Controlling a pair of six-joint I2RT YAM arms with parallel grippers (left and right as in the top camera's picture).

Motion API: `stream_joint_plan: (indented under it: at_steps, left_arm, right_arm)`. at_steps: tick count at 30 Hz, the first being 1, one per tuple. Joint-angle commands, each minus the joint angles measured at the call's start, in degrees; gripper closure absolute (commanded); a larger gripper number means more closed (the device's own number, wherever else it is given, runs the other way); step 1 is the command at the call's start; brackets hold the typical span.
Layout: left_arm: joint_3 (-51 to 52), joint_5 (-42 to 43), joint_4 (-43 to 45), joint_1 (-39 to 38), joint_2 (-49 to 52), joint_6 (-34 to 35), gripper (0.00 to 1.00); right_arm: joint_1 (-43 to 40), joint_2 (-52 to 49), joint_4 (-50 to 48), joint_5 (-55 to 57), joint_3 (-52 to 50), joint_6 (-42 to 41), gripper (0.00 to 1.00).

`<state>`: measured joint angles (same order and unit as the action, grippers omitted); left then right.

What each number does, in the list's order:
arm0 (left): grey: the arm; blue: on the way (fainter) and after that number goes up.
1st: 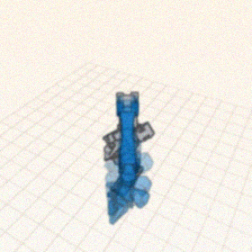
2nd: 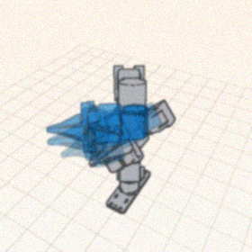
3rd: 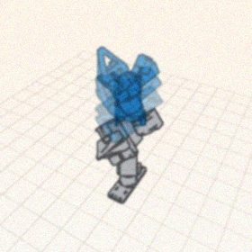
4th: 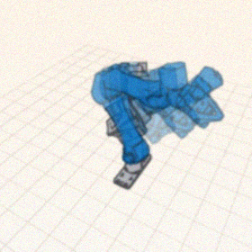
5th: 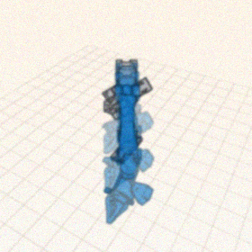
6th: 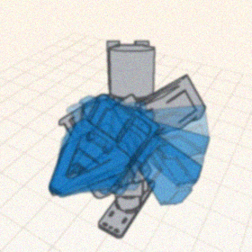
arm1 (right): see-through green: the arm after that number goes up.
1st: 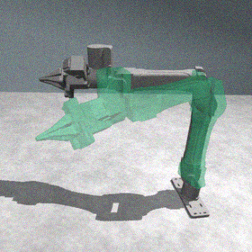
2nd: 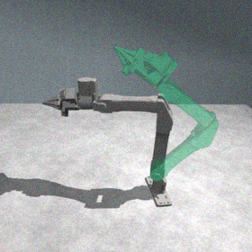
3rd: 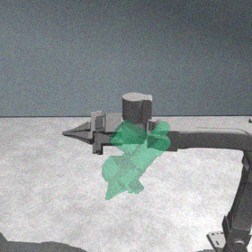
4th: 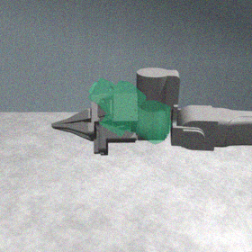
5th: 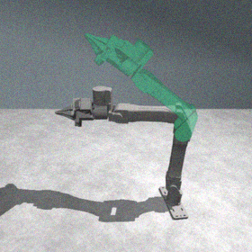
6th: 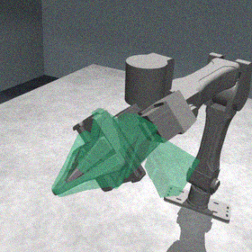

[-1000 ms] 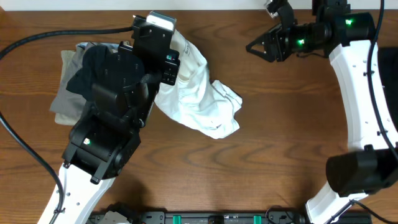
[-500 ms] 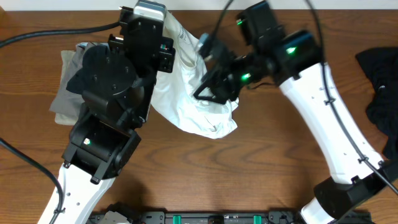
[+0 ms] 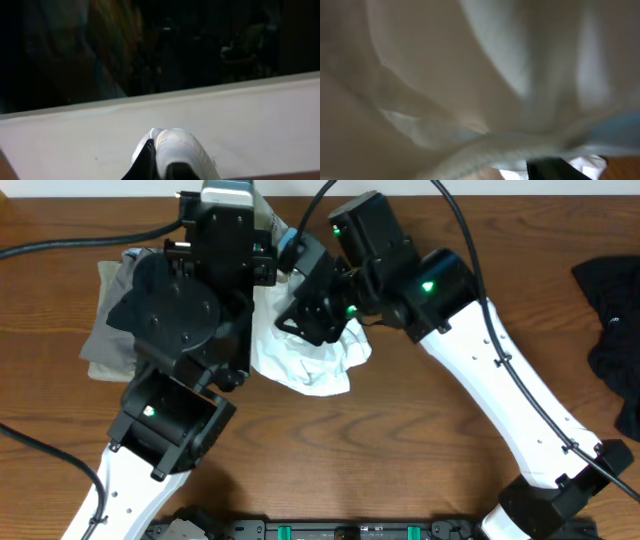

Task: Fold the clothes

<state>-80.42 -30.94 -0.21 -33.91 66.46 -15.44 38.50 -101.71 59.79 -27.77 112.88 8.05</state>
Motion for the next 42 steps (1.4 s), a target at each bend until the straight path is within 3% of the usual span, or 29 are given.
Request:
stream_joint_plan:
  at_steps: [1,10,17,42]
  left_arm:
    - [-1.46,-9.18,2.23,-0.94,0.92,-3.48,0.94]
    - [-1.49,-15.76,5.53,-0.94,3.98,-4.76,0.94]
    - [-1.46,-22.56,11.04,-0.94,5.51,-9.64,0.94]
    - [-1.92,-22.73,27.52,-0.94,4.92,-10.95,0.94]
  right_arm:
    - [1.4,0.46,0.04,-0.28,0.57,-2.21,0.41]
    - [1.86,0.46,-1.99,-2.69,0.59,-3.32,0.41]
    - [1.86,0.59,-4.13,-2.91,0.59,-4.44,0.41]
    - [2.16,0.57,-14.91,-7.21,0.59,-12.79,0.42]
